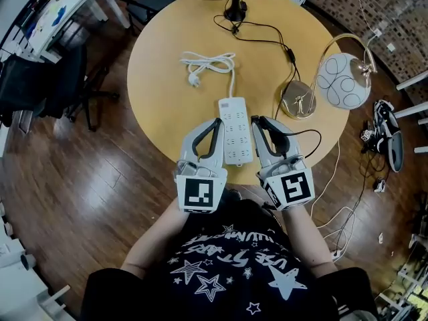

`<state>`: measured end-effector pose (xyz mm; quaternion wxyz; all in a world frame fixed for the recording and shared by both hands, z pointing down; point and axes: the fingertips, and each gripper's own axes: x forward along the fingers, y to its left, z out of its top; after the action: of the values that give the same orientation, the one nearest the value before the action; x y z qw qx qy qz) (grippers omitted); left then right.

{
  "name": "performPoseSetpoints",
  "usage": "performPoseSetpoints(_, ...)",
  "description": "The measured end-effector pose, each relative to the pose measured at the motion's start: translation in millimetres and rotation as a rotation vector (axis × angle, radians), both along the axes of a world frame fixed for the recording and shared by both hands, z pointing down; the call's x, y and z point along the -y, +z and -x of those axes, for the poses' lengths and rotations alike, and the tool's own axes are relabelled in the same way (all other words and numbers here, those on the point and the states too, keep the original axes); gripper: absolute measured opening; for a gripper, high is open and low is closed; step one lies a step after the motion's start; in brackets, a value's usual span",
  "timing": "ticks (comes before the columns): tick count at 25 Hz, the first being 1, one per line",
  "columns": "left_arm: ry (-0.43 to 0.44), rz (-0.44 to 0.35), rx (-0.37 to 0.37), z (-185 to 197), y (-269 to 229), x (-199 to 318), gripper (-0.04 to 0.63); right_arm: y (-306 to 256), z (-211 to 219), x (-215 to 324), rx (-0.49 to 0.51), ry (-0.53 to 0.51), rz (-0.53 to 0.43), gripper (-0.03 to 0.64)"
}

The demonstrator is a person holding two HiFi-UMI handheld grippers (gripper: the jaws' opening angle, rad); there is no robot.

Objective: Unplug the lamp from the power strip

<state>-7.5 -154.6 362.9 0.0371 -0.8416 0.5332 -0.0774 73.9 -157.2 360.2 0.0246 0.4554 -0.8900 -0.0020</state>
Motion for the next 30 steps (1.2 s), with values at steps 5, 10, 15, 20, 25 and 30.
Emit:
performPoseSetpoints(5, 0.002, -0.040, -0.025, 2, -26, -7, 0.003, -20, -3, -11, 0.008, 0.005, -0.047, 0.061)
performPoseSetpoints(10, 0.003, -0.010, -0.049, 0, -24, -15, 0.003, -18, -5, -18, -0.007, -0.001, -0.051, 0.061)
performPoseSetpoints(15, 0.013, -0.003, -0.051, -8, -21, -18, 0.003, -7, -13, -16, -0.013, 0.020, -0.011, 0.060)
performPoseSetpoints(20, 0.005, 0.007, -0.051, -7, -20, -18, 0.003, -6, -14, -14, -0.021, 0.021, -0.011, 0.060)
performPoseSetpoints(25, -0.005, 0.016, -0.045, -5, -17, -17, 0.003, -4, -16, -12, -0.015, 0.022, -0.005, 0.060)
performPoseSetpoints(30, -0.005, 0.012, -0.041, -4, -17, -18, 0.003, 1, -13, -13, -0.027, 0.015, 0.002, 0.060)
